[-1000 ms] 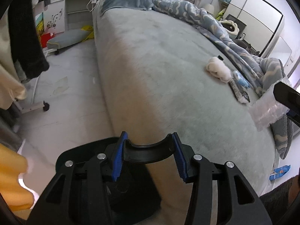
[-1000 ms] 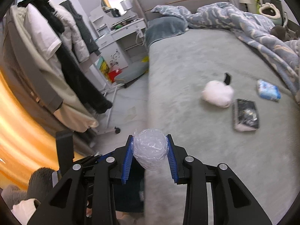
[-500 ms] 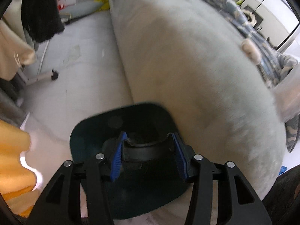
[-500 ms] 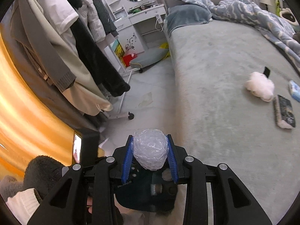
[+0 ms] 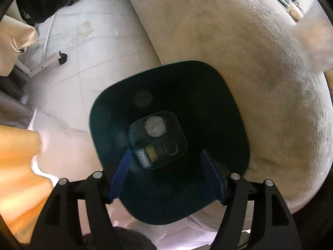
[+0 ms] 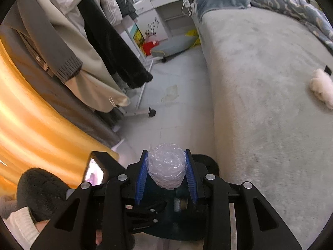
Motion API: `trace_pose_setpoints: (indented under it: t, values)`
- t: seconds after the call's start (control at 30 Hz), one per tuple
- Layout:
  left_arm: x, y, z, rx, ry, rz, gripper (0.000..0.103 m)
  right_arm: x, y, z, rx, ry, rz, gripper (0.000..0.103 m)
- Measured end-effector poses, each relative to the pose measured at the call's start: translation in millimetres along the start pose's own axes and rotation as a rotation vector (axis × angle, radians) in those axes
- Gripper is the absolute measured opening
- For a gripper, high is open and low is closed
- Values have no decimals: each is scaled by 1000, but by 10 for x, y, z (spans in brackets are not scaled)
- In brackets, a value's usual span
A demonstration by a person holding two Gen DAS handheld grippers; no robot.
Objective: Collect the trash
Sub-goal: 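Lower the clear plastic ball into the green bin and open the right gripper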
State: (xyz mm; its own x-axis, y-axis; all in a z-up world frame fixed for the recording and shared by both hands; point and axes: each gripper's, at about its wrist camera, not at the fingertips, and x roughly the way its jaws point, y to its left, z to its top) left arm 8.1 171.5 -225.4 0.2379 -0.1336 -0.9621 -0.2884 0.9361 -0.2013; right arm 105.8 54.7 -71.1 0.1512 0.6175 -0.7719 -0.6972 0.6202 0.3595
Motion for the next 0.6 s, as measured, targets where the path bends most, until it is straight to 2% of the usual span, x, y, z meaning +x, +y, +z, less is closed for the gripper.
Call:
trace_pose_setpoints:
  t: [0.2,0.4,0.6]
  values:
    - [-249,158,-90,-23,-60,-21,74,242,-33,-32,16,62,-12,35]
    - [-639,207,-238,-45,-191,-56,74,513,-20,-106,10,143,-33,35]
    - [-997,156,-451,-36,-308,-52,74,787,-7,-219,-20,230,-50,35]
